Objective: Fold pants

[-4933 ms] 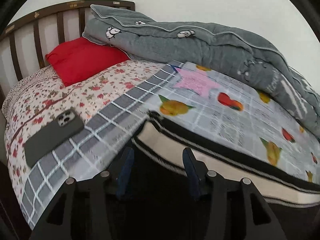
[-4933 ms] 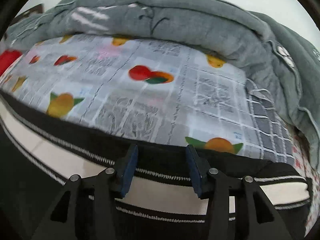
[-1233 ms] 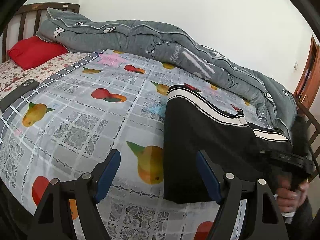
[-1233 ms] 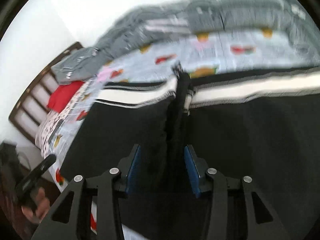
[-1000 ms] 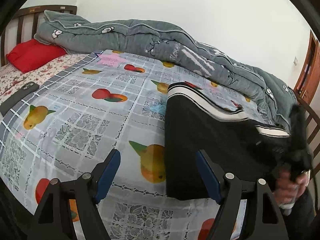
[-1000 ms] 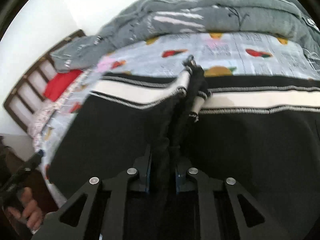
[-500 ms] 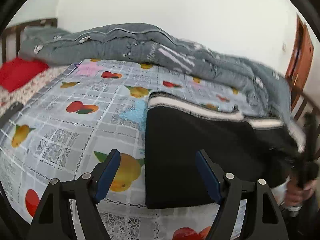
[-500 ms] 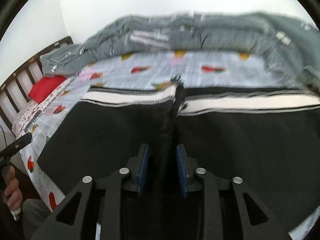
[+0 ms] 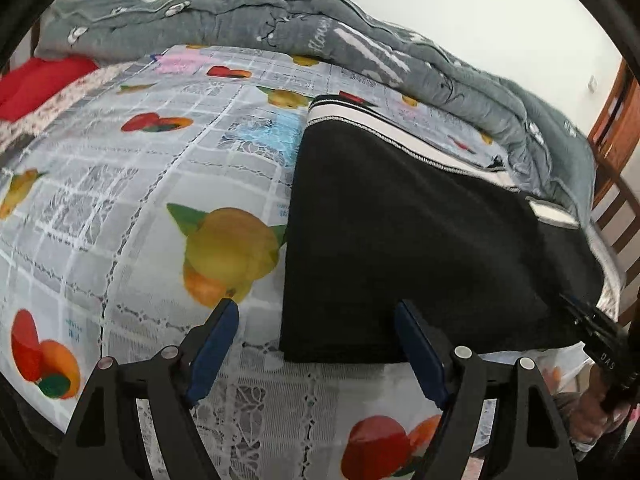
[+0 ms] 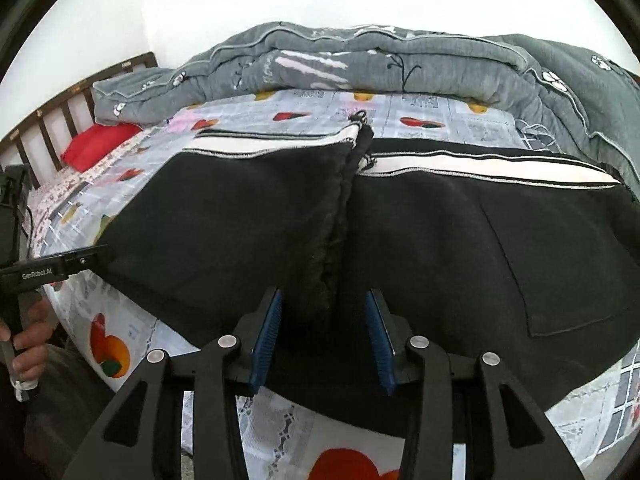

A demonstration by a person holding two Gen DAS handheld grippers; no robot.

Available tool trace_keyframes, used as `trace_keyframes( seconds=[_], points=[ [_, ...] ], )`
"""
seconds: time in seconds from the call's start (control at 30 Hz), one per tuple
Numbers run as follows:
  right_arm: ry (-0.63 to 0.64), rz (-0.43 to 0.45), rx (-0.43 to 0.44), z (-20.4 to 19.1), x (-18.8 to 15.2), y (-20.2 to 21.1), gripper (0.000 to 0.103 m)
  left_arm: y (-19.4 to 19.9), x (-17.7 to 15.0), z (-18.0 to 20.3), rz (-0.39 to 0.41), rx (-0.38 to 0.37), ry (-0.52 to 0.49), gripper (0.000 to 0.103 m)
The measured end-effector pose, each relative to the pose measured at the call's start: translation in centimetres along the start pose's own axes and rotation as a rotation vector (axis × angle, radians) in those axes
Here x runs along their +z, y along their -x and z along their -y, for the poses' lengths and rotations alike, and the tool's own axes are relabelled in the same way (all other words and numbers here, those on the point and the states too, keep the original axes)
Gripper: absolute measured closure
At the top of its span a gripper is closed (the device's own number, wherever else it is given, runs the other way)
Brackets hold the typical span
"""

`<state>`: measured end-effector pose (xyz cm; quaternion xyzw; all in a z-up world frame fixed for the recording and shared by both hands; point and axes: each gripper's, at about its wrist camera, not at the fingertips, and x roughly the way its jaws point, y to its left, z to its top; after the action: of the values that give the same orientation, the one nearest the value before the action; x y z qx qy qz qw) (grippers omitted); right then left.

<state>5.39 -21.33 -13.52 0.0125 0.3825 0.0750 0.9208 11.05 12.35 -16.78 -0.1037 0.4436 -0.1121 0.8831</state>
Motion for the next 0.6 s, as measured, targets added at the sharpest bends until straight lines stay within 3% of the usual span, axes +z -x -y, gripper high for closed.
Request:
trace_keyframes(
  seconds=[0.13, 0.23, 0.37, 0.43, 0.6],
  points=[
    [-0.018, 0.045, -0.048, 1.9, 0.3, 2.3, 0.062, 0.2, 0.3, -0.2, 0.025, -0.022, 0.02, 0.026],
    [-0.07, 0.1, -0.128, 5.7, 0.3, 4.9, 0.054, 0.7, 0.8, -0.1, 0.048, -0.024, 0.026, 0.026],
    [-0.202, 0.142, -0.292, 12.7, -0.3, 7.4, 0.041, 0.5, 2.2, -0.3, 0.064, -0.04, 0.043, 0.026],
    [-0.263, 0.132, -0.39, 16.2, -0.7, 7.9, 0.041, -0.1, 3.1, -0.5, 0.064, -0.06, 0.058, 0.027],
    [-0.447, 0.082, -0.385, 23.0, -1.6, 6.6, 0.041, -2.7, 5.8, 0.0, 0.007, -0.1, 0.048, 0.033]
  ],
)
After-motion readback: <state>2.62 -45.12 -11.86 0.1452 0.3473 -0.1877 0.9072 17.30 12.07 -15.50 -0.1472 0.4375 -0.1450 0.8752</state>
